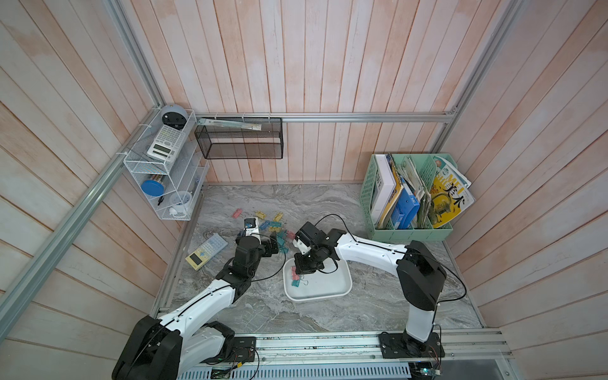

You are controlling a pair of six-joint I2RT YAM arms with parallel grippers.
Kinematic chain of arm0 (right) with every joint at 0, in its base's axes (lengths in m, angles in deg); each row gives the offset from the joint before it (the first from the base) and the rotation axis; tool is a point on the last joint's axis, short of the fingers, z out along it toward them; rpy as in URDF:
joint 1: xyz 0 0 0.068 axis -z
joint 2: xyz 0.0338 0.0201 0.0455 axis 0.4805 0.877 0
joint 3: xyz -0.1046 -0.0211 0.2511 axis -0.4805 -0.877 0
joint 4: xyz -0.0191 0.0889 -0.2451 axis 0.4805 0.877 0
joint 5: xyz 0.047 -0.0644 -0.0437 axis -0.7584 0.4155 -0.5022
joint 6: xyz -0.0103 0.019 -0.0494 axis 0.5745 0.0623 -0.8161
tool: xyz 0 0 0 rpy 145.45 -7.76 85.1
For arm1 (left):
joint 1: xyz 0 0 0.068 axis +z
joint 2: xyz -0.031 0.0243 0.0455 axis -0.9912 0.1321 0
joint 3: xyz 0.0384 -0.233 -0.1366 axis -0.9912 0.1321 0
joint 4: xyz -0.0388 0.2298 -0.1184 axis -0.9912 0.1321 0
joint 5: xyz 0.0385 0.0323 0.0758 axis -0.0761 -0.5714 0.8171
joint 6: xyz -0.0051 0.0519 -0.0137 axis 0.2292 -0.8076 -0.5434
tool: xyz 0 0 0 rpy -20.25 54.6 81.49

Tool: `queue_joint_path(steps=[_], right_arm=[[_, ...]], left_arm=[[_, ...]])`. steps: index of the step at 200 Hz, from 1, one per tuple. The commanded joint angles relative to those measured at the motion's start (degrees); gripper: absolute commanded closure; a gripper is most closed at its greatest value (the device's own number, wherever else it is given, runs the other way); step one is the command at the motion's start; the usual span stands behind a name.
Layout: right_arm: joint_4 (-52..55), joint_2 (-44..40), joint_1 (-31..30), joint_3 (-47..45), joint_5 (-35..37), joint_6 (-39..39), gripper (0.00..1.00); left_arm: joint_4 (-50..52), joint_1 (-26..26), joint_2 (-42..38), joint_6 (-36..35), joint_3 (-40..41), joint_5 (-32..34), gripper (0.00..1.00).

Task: Put the binder clips in the storage box
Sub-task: Place the binder clip in the storage box, then pick up the binder clip at the center of the board.

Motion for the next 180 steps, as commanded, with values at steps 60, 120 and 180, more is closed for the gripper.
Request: queue_joint_path(steps=[60, 120, 180], right_arm=[[-3.46, -7.58, 1.68, -1.14, 11.26, 2.26, 0.68], [-0.38, -3.84, -1.77, 8.01, 29.59, 30.62, 0.67], [1.75, 11.16, -2.03, 20.61, 18.85, 40.72, 0.62]], left_arm=[[-1.30, -0.22, -0.51, 3.65, 0.86, 2.45, 0.00], [-2.43, -0.06, -2.26, 10.87, 2.97, 15.64, 0.00], [-3.35, 1.96, -5.75, 16.49, 6.67, 23.25, 0.00]])
